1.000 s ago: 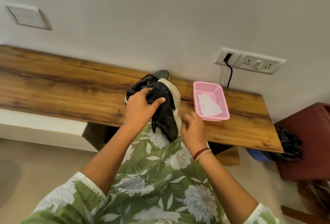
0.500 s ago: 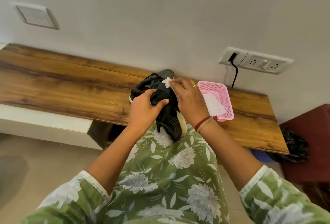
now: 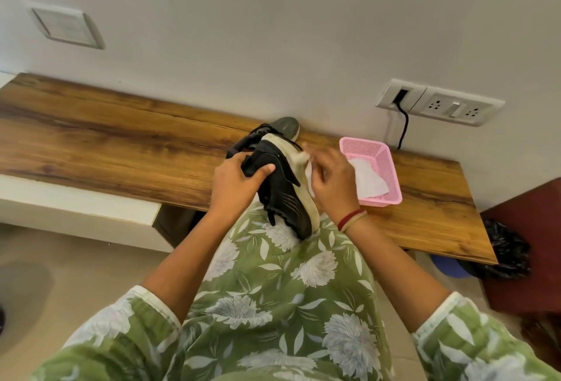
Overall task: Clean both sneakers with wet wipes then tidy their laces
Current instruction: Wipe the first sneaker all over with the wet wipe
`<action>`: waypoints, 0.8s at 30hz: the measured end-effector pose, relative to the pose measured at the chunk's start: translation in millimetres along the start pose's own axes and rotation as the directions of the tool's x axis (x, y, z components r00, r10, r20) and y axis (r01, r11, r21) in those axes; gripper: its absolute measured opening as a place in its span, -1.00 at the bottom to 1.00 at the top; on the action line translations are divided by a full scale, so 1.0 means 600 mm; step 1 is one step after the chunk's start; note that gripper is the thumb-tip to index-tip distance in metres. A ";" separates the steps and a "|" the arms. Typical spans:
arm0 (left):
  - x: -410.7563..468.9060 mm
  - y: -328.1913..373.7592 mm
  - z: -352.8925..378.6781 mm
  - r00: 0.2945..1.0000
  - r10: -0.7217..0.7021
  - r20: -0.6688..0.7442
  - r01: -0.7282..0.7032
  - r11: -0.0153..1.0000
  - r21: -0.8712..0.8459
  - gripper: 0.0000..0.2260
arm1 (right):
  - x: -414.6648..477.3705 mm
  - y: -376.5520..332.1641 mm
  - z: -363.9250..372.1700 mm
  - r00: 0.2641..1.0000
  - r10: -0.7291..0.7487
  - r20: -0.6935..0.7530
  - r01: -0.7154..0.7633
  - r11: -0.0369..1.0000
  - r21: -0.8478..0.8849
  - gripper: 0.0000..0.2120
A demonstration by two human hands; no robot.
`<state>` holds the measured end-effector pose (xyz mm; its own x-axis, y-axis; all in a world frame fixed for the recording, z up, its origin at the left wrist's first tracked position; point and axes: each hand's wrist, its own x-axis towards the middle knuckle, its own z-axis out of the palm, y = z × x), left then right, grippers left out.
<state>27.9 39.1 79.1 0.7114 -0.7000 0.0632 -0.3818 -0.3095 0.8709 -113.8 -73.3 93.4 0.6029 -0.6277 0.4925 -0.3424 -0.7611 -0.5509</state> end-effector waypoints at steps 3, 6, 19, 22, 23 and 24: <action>0.000 0.010 0.005 1.000 0.010 -0.014 -0.009 0.999 0.043 -0.70 | 0.051 -0.033 -0.003 0.983 -0.063 -0.174 0.074 0.996 0.055 -0.73; 0.002 0.008 0.009 1.000 0.016 -0.017 -0.015 0.999 0.043 -0.71 | 0.050 -0.034 0.016 0.979 -0.192 -0.064 0.188 0.980 -0.059 -0.73; 0.001 -0.022 0.003 0.998 -0.066 -0.010 0.065 0.997 -0.051 -0.68 | -0.023 0.013 0.022 0.979 0.189 0.078 -0.186 0.981 -0.045 -0.78; -0.001 -0.013 0.006 0.999 -0.044 -0.021 0.043 0.998 -0.042 -0.70 | 0.030 -0.032 0.010 0.993 0.064 -0.096 -0.059 0.997 0.049 -0.77; -0.001 -0.011 0.007 0.999 -0.039 -0.025 0.038 0.998 -0.040 -0.72 | 0.042 -0.040 0.014 0.997 0.023 -0.075 -0.018 0.998 0.057 -0.77; -0.002 -0.009 0.007 0.999 -0.035 -0.027 0.034 0.999 -0.037 -0.73 | 0.046 -0.045 0.022 1.000 -0.013 -0.026 0.014 0.999 0.046 -0.76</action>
<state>26.7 38.7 72.2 0.7397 -0.6714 0.0457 -0.3355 -0.3091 0.8899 -78.5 -68.3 113.0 0.5881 -0.6217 0.5173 -0.3005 -0.7618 -0.5739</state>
